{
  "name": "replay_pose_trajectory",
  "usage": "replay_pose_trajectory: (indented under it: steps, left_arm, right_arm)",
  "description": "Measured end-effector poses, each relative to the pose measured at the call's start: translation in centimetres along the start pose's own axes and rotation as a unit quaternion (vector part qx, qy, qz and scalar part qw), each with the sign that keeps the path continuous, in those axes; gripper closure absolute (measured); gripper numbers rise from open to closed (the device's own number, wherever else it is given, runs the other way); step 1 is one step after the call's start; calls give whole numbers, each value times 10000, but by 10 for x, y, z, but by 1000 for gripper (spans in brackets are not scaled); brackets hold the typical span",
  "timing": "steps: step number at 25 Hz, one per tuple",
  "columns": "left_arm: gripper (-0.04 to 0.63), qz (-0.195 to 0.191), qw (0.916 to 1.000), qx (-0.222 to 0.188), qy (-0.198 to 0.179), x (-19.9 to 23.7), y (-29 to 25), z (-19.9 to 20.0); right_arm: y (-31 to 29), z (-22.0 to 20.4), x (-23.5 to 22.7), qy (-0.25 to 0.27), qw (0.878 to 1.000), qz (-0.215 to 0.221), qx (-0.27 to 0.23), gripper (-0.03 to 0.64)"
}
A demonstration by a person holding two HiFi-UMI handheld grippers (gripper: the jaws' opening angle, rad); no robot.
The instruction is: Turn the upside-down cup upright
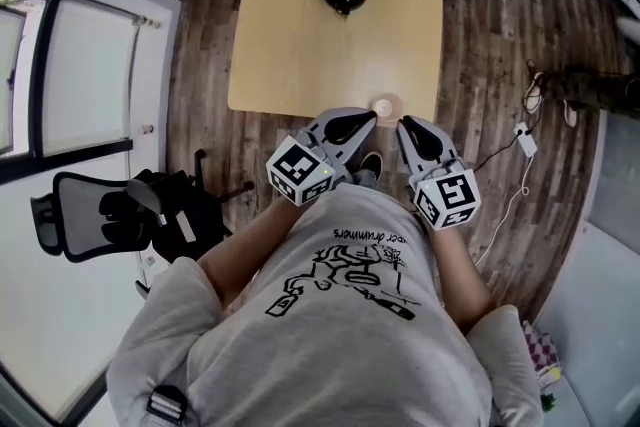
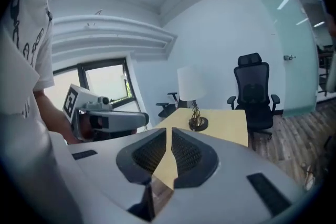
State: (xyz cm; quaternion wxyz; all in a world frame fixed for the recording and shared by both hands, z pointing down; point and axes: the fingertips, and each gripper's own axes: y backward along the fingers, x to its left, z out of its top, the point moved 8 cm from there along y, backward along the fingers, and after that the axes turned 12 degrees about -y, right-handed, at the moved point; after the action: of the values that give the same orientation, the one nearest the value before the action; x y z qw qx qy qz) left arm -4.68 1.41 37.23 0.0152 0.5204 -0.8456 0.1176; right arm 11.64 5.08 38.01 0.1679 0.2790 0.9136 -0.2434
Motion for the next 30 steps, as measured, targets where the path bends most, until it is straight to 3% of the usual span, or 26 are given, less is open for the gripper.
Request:
replay_pose_trajectory:
  steps: [10,30]
  left_arm:
    - [588,146,9992,-37,383,-21,2,36]
    - [588,170,9990,-4,405,-14,2,37]
  right_arm:
    - [21,42,41,-266,9980,105,-558,594]
    - [15,38,37,-326,9983,-18,-476,594]
